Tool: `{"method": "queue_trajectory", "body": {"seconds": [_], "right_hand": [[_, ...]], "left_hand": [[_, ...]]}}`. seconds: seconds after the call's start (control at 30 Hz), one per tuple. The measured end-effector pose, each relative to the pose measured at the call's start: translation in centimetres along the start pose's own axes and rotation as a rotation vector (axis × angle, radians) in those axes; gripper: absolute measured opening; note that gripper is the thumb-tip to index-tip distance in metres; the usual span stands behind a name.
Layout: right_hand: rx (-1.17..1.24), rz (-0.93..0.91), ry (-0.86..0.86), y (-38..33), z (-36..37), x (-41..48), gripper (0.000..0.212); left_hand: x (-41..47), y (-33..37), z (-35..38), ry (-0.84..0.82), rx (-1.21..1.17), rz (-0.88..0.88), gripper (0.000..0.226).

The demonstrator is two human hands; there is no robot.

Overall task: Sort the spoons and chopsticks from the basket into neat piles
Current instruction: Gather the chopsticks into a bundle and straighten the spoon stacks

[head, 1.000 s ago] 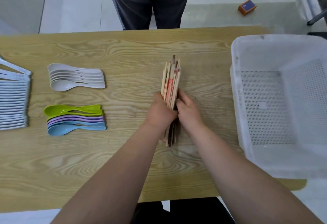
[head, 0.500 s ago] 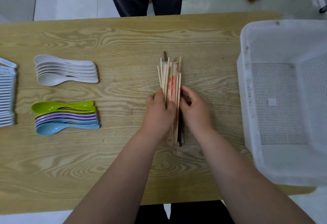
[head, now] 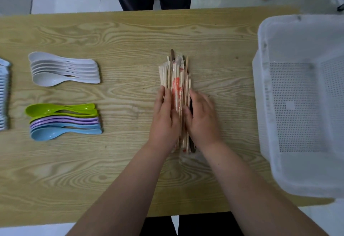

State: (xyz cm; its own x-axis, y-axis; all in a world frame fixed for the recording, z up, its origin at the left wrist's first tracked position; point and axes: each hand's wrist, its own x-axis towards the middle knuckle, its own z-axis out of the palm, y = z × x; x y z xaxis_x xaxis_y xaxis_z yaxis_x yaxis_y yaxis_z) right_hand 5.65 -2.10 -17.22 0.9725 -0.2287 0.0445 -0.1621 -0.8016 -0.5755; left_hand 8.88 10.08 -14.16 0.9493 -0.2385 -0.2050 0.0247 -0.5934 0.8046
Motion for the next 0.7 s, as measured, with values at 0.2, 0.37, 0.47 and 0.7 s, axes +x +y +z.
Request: {"method": "queue_trajectory", "body": {"seconds": [0.2,0.37,0.47,0.7], "right_hand": [[0.065,-0.028,0.016,0.9,-0.4,0.5,0.041],[-0.029,-0.123,-0.194,1.8,-2.1,-1.3,0.060],[-0.145,-0.170,-0.269,1.8,-1.6,-2.8,0.065],[-0.060,-0.081,-0.232,1.0,-0.7,-3.2,0.061]], "left_hand": [[0.2,-0.2,0.2,0.022,-0.054,-0.001,0.054],[-0.5,-1.9,-0.3,-0.047,0.029,0.130,0.060],[-1.0,-2.2,0.5,-0.066,0.020,0.162,0.062],[-0.1,-1.9,0.4,-0.102,-0.020,0.168,0.061]]}}
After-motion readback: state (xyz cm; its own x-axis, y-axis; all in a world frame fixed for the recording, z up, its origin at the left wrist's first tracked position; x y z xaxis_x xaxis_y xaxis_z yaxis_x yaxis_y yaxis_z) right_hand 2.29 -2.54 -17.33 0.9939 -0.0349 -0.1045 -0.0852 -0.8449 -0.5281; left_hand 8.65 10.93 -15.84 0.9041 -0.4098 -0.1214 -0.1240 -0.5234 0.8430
